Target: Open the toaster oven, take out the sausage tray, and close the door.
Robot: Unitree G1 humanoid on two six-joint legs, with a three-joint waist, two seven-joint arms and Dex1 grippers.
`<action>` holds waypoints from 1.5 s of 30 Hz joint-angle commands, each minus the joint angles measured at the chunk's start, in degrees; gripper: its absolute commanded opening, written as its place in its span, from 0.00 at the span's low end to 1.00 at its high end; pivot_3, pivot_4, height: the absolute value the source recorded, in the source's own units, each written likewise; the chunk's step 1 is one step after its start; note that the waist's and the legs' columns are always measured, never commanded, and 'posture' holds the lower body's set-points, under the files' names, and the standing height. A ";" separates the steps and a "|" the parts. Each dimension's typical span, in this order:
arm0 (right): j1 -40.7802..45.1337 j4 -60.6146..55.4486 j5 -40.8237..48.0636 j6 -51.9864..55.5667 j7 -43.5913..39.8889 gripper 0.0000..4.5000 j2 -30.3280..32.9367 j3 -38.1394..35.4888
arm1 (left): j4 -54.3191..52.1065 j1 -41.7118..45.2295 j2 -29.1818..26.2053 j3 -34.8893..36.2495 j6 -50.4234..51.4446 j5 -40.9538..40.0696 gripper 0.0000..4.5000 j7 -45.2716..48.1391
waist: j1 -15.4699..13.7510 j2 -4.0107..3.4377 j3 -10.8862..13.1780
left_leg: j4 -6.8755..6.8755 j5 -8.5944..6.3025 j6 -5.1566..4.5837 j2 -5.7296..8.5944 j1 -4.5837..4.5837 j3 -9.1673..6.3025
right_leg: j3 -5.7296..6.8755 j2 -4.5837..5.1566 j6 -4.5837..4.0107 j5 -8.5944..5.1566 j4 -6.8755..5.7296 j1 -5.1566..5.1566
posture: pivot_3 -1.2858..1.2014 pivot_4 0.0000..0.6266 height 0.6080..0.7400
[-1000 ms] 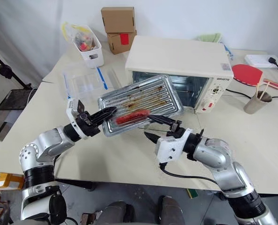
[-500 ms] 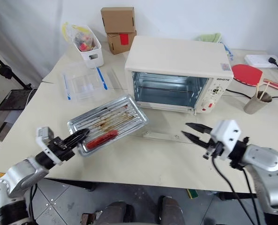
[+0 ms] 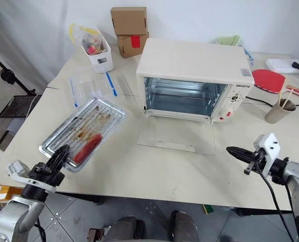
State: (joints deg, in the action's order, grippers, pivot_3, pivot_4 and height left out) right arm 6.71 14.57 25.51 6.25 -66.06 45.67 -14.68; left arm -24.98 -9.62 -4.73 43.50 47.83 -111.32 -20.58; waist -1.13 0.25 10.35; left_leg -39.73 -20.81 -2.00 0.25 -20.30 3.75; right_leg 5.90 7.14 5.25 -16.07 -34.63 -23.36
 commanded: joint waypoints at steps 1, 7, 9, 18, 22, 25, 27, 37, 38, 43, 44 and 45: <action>3.33 1.90 1.89 -0.98 -3.98 0.01 -2.36 1.07 | -4.19 -0.70 0.40 -0.62 -3.94 -1.68 0.01 -1.15 | 0.05 0.00 0.00 | 0.00 0.00 0.00 0.00 0.01 0.00 | 0.00 -0.02 0.00 0.00 0.00 0.01 | 0.52 0.24 1.00; 6.21 -0.23 6.32 3.66 -7.68 0.01 -4.61 0.97 | -5.35 -1.50 0.22 -2.10 -6.64 -1.68 0.01 -2.10 | -0.16 -0.04 0.02 | 0.00 0.00 -0.02 0.00 -0.02 -0.02 | 0.02 -0.02 0.00 0.00 0.07 0.01 | 0.52 0.24 1.00; 7.01 -2.11 8.43 5.51 -6.80 0.01 -5.00 -0.34 | -5.17 -2.13 0.00 -2.31 -6.65 -1.68 0.01 -1.82 | -0.18 -0.06 0.03 | 0.00 -0.01 -0.01 0.00 -0.03 -0.02 | 0.02 -0.01 0.01 0.01 0.09 0.01 | 0.52 0.24 1.00; 12.40 -13.95 21.33 12.46 4.93 0.01 -7.86 -10.82 | -2.38 -3.14 -3.53 -3.75 -2.69 -1.68 0.01 1.20 | -0.30 -0.24 0.15 | 0.10 -0.17 0.25 -0.01 -0.06 -0.08 | 0.07 -0.01 0.01 0.01 0.19 -0.01 | 0.52 0.24 1.00; 10.94 -20.51 21.81 13.75 8.11 0.01 -7.49 -11.12 | 1.24 -1.63 -7.58 -4.87 1.74 -1.68 0.01 3.63 | -0.39 -0.26 0.15 | 0.19 -0.14 0.16 0.00 -0.10 -0.07 | 0.08 -0.01 0.01 0.01 0.27 -0.05 | 0.52 0.24 1.00; 8.19 -24.02 18.38 11.80 8.78 0.01 -7.08 -10.14 | 5.98 -0.16 -11.95 -6.23 7.25 -1.68 0.01 6.60 | -0.38 -0.27 0.15 | 0.31 -0.08 0.04 0.01 -0.10 -0.08 | 0.10 -0.03 0.02 0.01 0.36 -0.06 | 0.52 0.24 1.00; 5.33 -26.28 18.04 12.28 8.12 0.01 -6.41 -10.15 | 9.30 0.87 -14.66 -7.36 10.73 -1.68 0.01 8.33 | -0.25 -0.27 0.15 | 0.37 -0.06 0.01 0.02 -0.11 -0.07 | 0.11 -0.05 0.03 0.02 0.40 -0.07 | 0.52 0.24 1.00; -22.98 -37.31 12.41 0.33 -3.20 0.62 -5.60 -16.15 | 31.52 19.41 -27.60 -25.40 23.91 -1.68 0.01 13.04 | -0.84 -0.34 0.13 | 0.56 0.02 -0.01 0.05 -0.04 -0.12 | 0.10 -0.32 0.11 0.06 0.35 0.05 | 0.52 0.24 1.00; -24.88 -38.03 12.22 -0.40 -3.65 0.70 -5.66 -16.67 | 33.56 21.74 -27.88 -27.42 24.59 -1.68 0.01 13.33 | -0.76 -0.32 0.14 | 0.56 0.05 0.00 0.06 -0.03 -0.05 | 0.04 -0.34 0.13 0.07 0.30 0.05 | 0.52 0.24 1.00; -33.11 -39.25 10.84 -4.82 -3.22 1.00 -8.21 -20.46 | 43.02 33.35 -25.95 -34.96 28.55 5.78 0.01 18.54 | -0.56 -0.30 0.13 | 0.55 0.10 0.18 0.05 0.11 0.03 | -0.06 -0.37 0.17 0.09 0.33 0.08 | 0.52 0.24 1.00; -34.42 -39.15 10.43 -5.98 -3.26 1.00 -8.79 -21.18 | 44.50 35.28 -25.42 -36.05 29.33 7.99 0.01 20.08 | -0.63 -0.30 0.13 | 0.55 0.11 0.21 0.05 0.11 0.04 | -0.07 -0.42 0.17 0.09 0.34 0.07 | 0.52 0.24 1.00; -35.81 -39.20 10.14 -6.65 -3.42 1.00 -9.16 -21.66 | 45.73 36.84 -24.91 -36.82 29.93 10.21 0.01 21.66 | -0.75 -0.31 0.13 | 0.55 0.13 0.24 0.08 0.11 0.05 | -0.05 -0.52 0.17 0.09 0.30 0.08 | 0.52 0.24 1.00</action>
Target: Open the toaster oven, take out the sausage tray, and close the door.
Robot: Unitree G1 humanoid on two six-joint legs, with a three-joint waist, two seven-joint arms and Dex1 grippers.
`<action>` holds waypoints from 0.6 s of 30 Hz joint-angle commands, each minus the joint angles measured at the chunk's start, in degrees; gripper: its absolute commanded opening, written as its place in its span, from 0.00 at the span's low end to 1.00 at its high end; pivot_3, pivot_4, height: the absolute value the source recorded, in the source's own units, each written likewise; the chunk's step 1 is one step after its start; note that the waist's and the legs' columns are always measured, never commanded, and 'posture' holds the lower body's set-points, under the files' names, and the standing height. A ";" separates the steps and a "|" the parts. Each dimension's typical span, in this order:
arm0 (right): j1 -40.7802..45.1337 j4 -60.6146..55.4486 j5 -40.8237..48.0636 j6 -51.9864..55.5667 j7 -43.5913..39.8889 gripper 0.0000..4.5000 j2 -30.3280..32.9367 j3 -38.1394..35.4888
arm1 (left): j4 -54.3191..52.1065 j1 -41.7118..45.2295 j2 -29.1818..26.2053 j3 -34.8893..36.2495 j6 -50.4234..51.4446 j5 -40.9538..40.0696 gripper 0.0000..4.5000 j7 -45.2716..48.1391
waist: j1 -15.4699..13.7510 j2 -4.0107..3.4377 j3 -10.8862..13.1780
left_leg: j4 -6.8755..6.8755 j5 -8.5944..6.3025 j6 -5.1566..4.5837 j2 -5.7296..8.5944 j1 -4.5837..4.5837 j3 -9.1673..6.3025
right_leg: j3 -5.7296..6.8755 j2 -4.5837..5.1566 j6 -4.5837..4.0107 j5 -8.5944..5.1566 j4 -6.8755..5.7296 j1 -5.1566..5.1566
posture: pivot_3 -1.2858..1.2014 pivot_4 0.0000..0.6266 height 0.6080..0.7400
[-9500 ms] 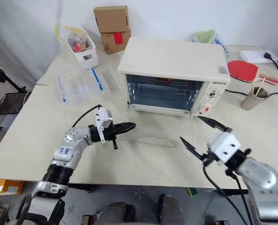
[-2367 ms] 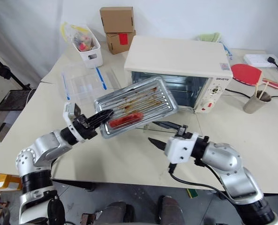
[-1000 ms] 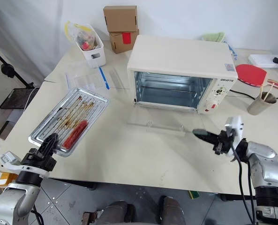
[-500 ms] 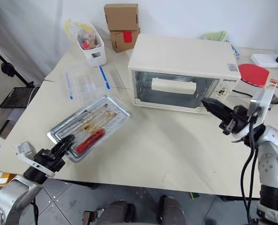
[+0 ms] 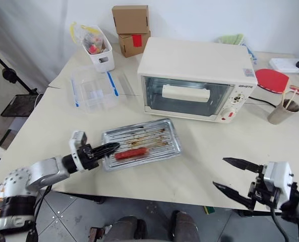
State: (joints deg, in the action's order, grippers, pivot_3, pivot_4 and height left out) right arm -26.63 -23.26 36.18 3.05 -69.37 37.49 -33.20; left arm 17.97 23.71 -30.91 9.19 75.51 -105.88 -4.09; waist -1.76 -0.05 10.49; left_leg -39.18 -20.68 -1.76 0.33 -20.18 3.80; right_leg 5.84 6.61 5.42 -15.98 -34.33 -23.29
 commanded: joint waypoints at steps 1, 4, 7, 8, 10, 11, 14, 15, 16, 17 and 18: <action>-3.89 -1.47 -0.74 -4.11 -0.20 1.00 -1.46 -3.67 | 3.95 5.26 1.82 -3.45 2.89 7.47 0.01 6.83 | -0.11 -0.01 0.00 | 0.00 -0.02 0.08 0.02 -0.01 0.01 | 0.00 -0.04 0.00 0.00 -0.02 -0.01 | 0.52 0.24 1.00; -7.80 -1.83 -0.86 -5.55 0.15 1.00 -2.91 -5.06 | 6.43 10.53 3.85 -6.78 4.07 16.20 0.01 12.90 | -0.23 -0.01 -0.01 | 0.01 -0.01 0.08 0.02 0.00 0.04 | -0.03 -0.07 0.00 0.00 -0.10 -0.05 | 0.52 0.24 1.00; -9.99 -1.88 -1.10 -6.46 0.76 1.00 -3.70 -5.71 | 9.10 14.72 6.02 -9.22 4.12 24.25 0.01 17.62 | -0.29 0.00 0.00 | 0.01 -0.01 0.09 0.06 0.01 0.10 | -0.04 -0.08 0.01 0.00 -0.08 -0.05 | 0.52 0.24 1.00; -10.72 -2.01 -1.07 -6.46 0.92 1.00 -3.84 -5.79 | 10.11 16.17 6.80 -10.17 4.07 26.88 0.01 19.31 | -0.44 -0.01 -0.01 | 0.01 -0.03 0.12 0.06 0.01 0.11 | -0.06 -0.06 0.02 0.01 -0.08 -0.06 | 0.52 0.24 1.00; -11.75 -2.31 -0.97 -6.66 1.13 1.00 -4.00 -5.73 | 12.28 18.45 8.32 -11.00 3.62 31.54 0.01 22.10 | -0.68 -0.03 -0.02 | 0.01 -0.04 0.15 0.08 0.02 0.11 | -0.06 -0.06 0.02 0.01 -0.07 -0.06 | 0.52 0.24 1.00; -12.26 -2.58 -0.97 -6.53 1.03 1.00 -3.78 -5.59 | 14.74 19.85 9.41 -10.66 2.72 33.98 0.01 21.99 | -1.05 -0.06 -0.03 | 0.01 -0.04 0.15 0.08 0.03 0.11 | -0.07 -0.05 0.02 0.01 -0.08 -0.06 | 0.52 0.24 1.00; -12.85 -2.62 -0.78 -6.19 0.82 1.00 -2.91 -5.82 | 17.97 21.97 10.74 -10.91 2.07 40.15 0.01 24.99 | -1.43 -0.11 -0.07 | 0.01 -0.05 0.16 0.09 0.03 0.09 | -0.06 0.02 0.04 0.02 -0.05 -0.04 | 0.52 0.24 1.00; -12.59 -2.47 -0.57 -5.81 0.90 1.00 -2.40 -6.12 | 18.12 22.22 10.82 -10.99 2.42 41.52 0.01 26.37 | -1.43 -0.12 -0.07 | 0.01 -0.05 0.18 0.09 0.04 0.09 | -0.07 0.05 0.04 0.02 -0.05 -0.03 | 0.52 0.24 1.00; -12.31 -2.28 -0.41 -5.54 0.93 1.00 -1.95 -6.41 | 17.97 22.41 10.79 -11.16 2.97 42.66 0.01 27.75 | -1.38 -0.16 -0.10 | 0.01 -0.05 0.18 0.09 0.05 0.09 | -0.08 0.06 0.05 0.03 -0.06 -0.03 | 0.52 0.24 1.00; -12.02 -2.12 -0.27 -5.31 0.99 1.00 -1.54 -6.56 | 17.99 22.59 10.89 -10.84 3.39 43.65 0.01 28.57 | -1.32 -0.23 -0.14 | 0.01 -0.06 0.19 0.09 0.06 0.10 | -0.10 0.07 0.05 0.03 -0.06 -0.04 | 0.52 0.24 1.00; -11.85 -2.01 -0.12 -5.13 1.04 1.00 -1.18 -6.66 | 17.85 22.66 11.02 -10.31 3.66 44.63 0.07 29.03 | -1.32 -0.25 -0.15 | 0.01 -0.06 0.19 0.09 0.06 0.11 | -0.12 0.10 0.05 0.03 -0.06 -0.03 | 0.52 0.24 1.00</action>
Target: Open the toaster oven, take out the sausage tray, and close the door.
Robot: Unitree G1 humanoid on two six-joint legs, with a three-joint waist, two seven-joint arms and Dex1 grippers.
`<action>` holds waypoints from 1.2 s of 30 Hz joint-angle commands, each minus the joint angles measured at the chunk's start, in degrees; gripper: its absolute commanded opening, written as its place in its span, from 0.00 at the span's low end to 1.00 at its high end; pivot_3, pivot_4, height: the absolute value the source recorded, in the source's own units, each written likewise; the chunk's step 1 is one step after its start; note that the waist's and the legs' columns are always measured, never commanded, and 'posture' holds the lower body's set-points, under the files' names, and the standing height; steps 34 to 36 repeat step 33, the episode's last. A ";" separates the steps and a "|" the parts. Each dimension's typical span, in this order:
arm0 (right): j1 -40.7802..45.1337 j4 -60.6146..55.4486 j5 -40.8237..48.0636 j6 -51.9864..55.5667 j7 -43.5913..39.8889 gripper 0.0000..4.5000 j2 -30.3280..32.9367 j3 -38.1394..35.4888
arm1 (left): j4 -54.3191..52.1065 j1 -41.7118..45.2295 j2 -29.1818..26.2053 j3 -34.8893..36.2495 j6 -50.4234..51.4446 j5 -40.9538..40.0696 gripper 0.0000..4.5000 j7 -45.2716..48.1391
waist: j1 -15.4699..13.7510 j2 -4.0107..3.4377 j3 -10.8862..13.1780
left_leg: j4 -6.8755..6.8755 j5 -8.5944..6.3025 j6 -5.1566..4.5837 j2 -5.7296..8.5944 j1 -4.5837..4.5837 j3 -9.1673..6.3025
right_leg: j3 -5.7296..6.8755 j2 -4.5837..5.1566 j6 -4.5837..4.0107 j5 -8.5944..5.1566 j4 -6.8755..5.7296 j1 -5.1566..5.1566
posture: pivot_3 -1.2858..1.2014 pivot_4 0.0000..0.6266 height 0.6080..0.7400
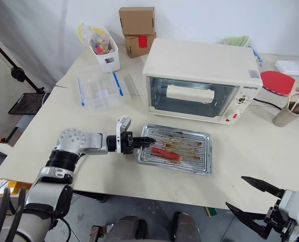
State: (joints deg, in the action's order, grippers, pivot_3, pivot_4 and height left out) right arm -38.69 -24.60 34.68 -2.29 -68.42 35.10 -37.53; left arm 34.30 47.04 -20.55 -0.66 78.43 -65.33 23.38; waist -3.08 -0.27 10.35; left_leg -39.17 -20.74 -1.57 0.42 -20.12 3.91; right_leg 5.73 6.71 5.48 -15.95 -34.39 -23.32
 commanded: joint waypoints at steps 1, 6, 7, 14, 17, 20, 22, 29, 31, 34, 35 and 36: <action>0.62 -0.47 1.36 0.27 0.14 1.00 1.63 -2.28 | 0.96 -0.71 0.52 -0.18 1.36 4.87 0.14 2.36 | -0.01 -0.02 -0.01 | 0.00 0.00 0.00 -0.01 0.00 -0.01 | -0.01 0.05 0.00 0.00 0.00 0.00 | 0.52 0.24 1.00; 3.78 1.80 1.16 0.81 0.09 1.00 3.88 -2.23 | -3.83 -3.02 -0.66 1.05 2.04 8.23 0.44 4.93 | 0.33 0.02 0.02 | 0.01 0.00 0.03 -0.12 -0.03 -0.02 | 0.00 0.04 -0.03 -0.02 -0.01 -0.06 | 0.52 0.24 1.00; 4.41 2.26 1.15 0.90 -0.22 1.00 4.32 -2.02 | -5.08 -3.80 -0.96 2.04 1.53 8.68 0.48 4.87 | 0.40 0.03 0.02 | 0.01 0.05 -0.07 -0.14 -0.03 -0.02 | 0.00 0.02 -0.04 -0.02 -0.01 -0.06 | 0.52 0.24 1.00; 7.36 3.08 1.56 1.71 -1.44 1.00 5.05 0.38 | -25.93 -18.61 -13.57 3.26 -15.18 15.33 0.88 19.42 | 2.33 0.09 0.06 | 0.03 0.12 0.02 -0.29 0.03 -0.04 | 0.00 -0.04 -0.19 -0.10 -0.09 -0.09 | 0.52 0.24 1.00; 8.35 3.85 1.55 1.91 -2.01 1.00 5.48 1.39 | -28.27 -23.63 -22.00 5.27 -23.24 19.00 0.94 28.07 | 2.63 0.04 0.07 | 0.08 0.00 0.38 -0.35 0.11 -0.02 | -0.01 -0.04 -0.31 -0.15 -0.14 -0.09 | 0.52 0.24 1.00; 10.48 4.63 1.84 1.45 -2.68 1.00 5.92 1.91 | -28.70 -24.69 -28.54 6.52 -29.36 22.24 0.94 34.60 | 2.28 0.07 0.12 | 0.08 0.02 0.40 -0.36 -0.01 -0.12 | 0.04 0.02 -0.46 -0.09 -0.13 -0.19 | 0.52 0.24 1.00; 12.31 4.81 2.22 2.00 -3.01 1.00 6.62 2.45 | -30.48 -26.08 -31.26 7.91 -40.69 26.83 0.94 38.94 | 1.70 -0.01 0.16 | 0.08 0.00 0.36 -0.36 -0.04 -0.14 | 0.03 0.11 -0.47 -0.09 -0.11 -0.23 | 0.52 0.24 1.00; 17.61 6.01 2.59 4.77 -4.24 1.00 9.11 5.35 | -27.11 -32.95 -32.22 9.38 -73.65 40.15 0.94 48.64 | 1.71 -0.42 0.30 | 0.31 -0.05 -0.20 -0.23 -0.20 -0.18 | 0.25 0.38 -0.45 -0.07 0.22 -0.34 | 0.52 0.24 1.00; 18.86 6.60 2.44 4.60 -4.43 1.00 9.07 6.12 | -26.98 -34.65 -31.21 9.86 -75.92 40.18 0.94 49.65 | 1.73 -0.46 0.33 | 0.30 -0.12 -0.34 -0.22 -0.24 -0.15 | 0.38 0.36 -0.43 -0.06 0.26 -0.34 | 0.52 0.24 1.00; 20.22 7.25 1.89 4.26 -4.46 1.00 8.87 7.17 | -28.99 -36.84 -29.93 10.73 -75.45 38.70 0.94 49.27 | 1.74 -0.46 0.34 | 0.27 -0.17 -0.45 -0.22 -0.26 -0.11 | 0.47 0.36 -0.39 -0.04 0.23 -0.32 | 0.52 0.24 1.00; 20.22 7.25 1.89 4.26 -4.46 1.00 8.87 7.17 | -28.99 -36.84 -29.93 10.73 -75.45 38.70 0.94 49.27 | 1.74 -0.46 0.34 | 0.27 -0.17 -0.45 -0.22 -0.26 -0.11 | 0.47 0.36 -0.39 -0.04 0.23 -0.32 | 0.52 0.24 1.00; 20.22 7.25 1.89 4.26 -4.46 1.00 8.87 7.17 | -28.99 -36.84 -29.93 10.73 -75.45 38.70 0.94 49.27 | 1.74 -0.46 0.34 | 0.27 -0.17 -0.45 -0.22 -0.26 -0.11 | 0.47 0.36 -0.39 -0.04 0.23 -0.32 | 0.52 0.24 1.00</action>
